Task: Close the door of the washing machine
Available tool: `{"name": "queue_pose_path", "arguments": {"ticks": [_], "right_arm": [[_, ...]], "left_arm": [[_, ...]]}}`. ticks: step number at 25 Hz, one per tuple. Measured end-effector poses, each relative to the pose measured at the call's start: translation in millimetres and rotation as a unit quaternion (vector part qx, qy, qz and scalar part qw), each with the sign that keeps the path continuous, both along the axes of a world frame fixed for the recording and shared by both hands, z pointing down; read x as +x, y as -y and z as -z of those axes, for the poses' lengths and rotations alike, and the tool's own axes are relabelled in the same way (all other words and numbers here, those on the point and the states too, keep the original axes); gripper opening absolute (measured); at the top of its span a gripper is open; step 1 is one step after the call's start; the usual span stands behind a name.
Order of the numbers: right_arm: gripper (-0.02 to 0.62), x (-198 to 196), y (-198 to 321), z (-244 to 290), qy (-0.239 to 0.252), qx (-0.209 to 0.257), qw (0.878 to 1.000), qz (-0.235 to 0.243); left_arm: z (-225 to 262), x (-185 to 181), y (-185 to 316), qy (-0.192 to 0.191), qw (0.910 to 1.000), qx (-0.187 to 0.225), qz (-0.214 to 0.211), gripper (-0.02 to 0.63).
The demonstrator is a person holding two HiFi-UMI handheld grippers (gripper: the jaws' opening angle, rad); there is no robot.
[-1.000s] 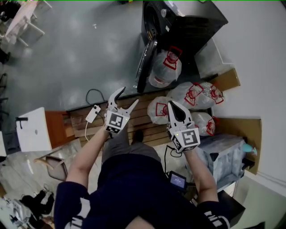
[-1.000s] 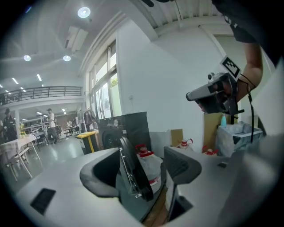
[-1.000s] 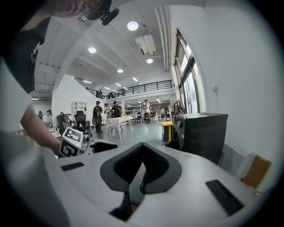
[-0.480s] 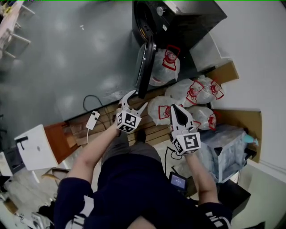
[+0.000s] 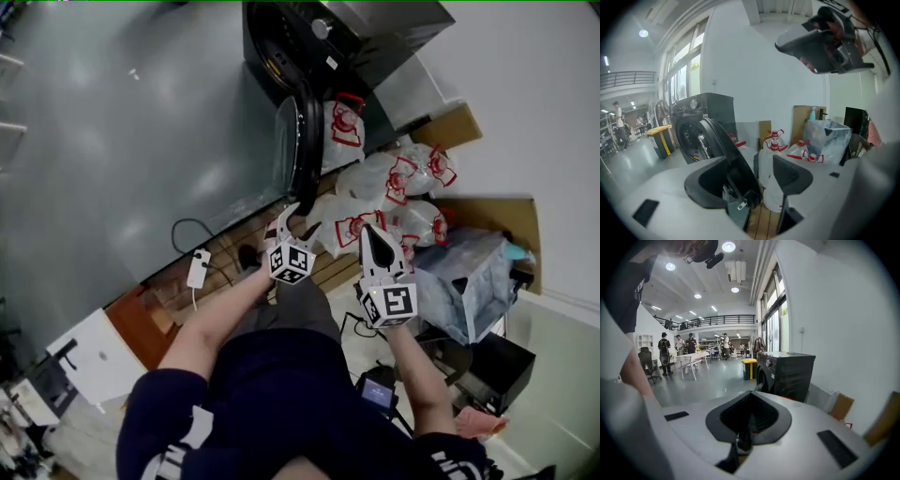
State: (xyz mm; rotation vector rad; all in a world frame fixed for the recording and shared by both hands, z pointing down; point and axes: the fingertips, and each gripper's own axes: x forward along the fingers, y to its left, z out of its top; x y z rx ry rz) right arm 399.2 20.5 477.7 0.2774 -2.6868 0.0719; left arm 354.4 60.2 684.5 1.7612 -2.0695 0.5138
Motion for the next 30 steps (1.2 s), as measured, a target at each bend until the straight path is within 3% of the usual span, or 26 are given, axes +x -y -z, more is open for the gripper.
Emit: {"name": "queue_pose_path", "arguments": {"ticks": [5, 11, 15, 23, 30], "right_arm": [[0.020, 2, 0, 8, -0.017, 0.003, 1.000, -0.019], [0.020, -7, 13, 1, -0.030, -0.001, 0.999, -0.012], [0.020, -10, 23, -11, -0.043, -0.012, 0.999, -0.009], [0.020, -8, 47, -27, -0.059, -0.026, 0.998, -0.008], [0.020, -10, 51, -38, -0.068, -0.042, 0.997, -0.004]], "left_arm": [[-22, -12, 6, -0.011, 0.9984, -0.027, 0.048, 0.316], [-41, -6, 23, -0.008, 0.9973, -0.040, 0.061, 0.302], [-54, -7, 32, -0.009, 0.9940, -0.056, 0.094, 0.282], [-69, -21, 39, 0.017, 0.9821, -0.069, 0.174, 0.208], [-70, -22, 38, 0.039, 0.9760, -0.076, 0.200, 0.187]]}}
